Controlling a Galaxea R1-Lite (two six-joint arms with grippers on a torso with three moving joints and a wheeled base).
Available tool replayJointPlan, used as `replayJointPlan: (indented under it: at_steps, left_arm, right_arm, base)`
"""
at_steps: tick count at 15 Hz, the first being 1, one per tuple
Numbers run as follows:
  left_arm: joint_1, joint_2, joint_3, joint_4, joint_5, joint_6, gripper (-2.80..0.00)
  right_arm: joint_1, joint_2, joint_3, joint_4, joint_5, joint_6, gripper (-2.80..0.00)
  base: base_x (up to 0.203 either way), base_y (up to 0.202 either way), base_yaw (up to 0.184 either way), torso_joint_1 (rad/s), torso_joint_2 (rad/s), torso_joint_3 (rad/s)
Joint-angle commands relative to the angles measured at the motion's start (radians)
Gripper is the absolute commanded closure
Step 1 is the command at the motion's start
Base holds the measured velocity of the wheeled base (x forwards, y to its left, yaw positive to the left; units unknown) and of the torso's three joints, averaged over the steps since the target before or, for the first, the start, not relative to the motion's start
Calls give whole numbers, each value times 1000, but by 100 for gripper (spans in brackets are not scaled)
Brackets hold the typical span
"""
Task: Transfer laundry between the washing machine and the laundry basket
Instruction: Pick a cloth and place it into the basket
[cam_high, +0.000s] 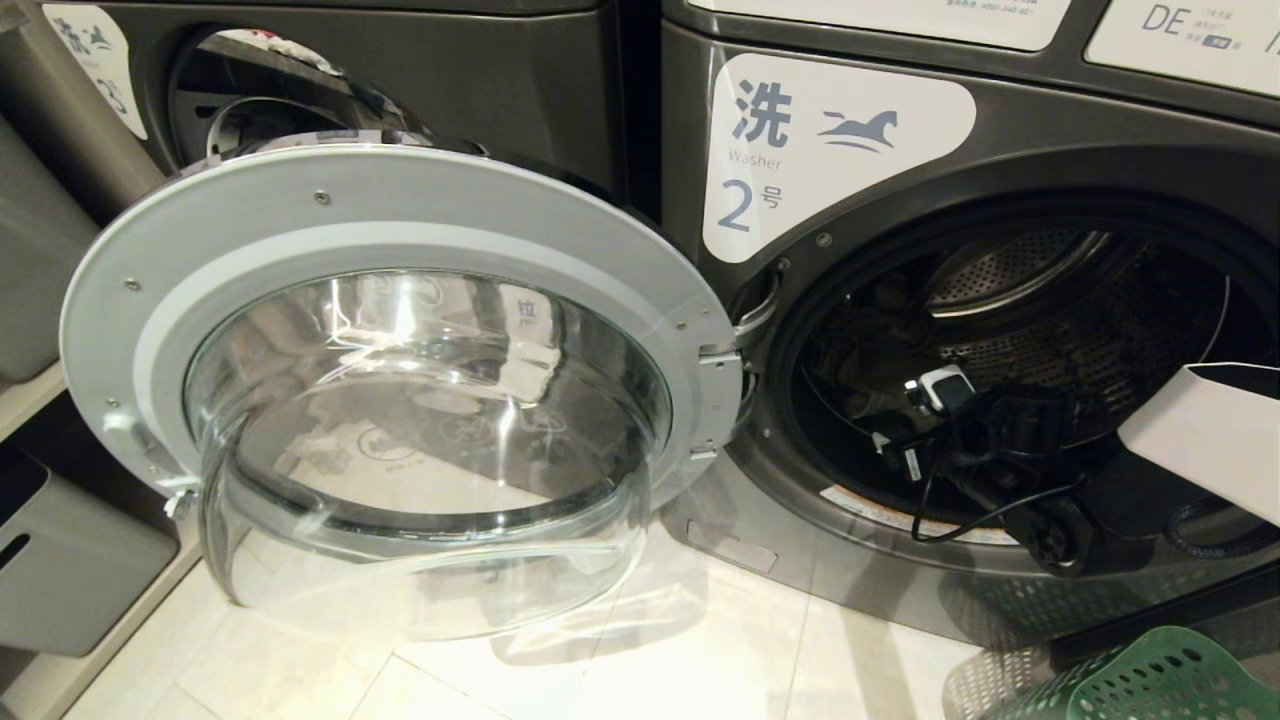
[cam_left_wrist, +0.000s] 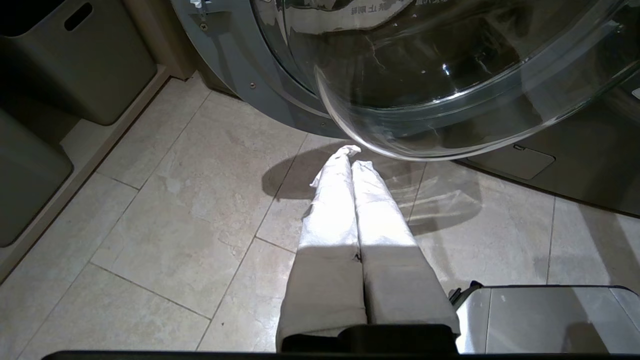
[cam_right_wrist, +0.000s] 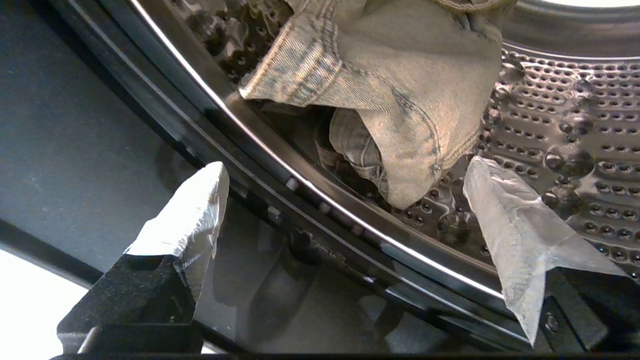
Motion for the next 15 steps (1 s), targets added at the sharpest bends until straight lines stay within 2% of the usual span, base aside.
replayJointPlan:
  at_steps: [1,5,15]
  left_arm:
    - [0,0,2,0,0,0,0]
    - [0,-2,2,0,0,0,0]
    - [0,-2,2,0,0,0,0]
  right_arm:
    - [-4,3,-3,-6,-2,0,-280]
    - [-6,16,-46,-3,-3,2,-280]
    - [-9,12,-58,35,-3,5,-280]
  base:
    - [0,0,0,0,0,0]
    - [0,0,0,0,0,0]
    - [0,0,0,0,0,0]
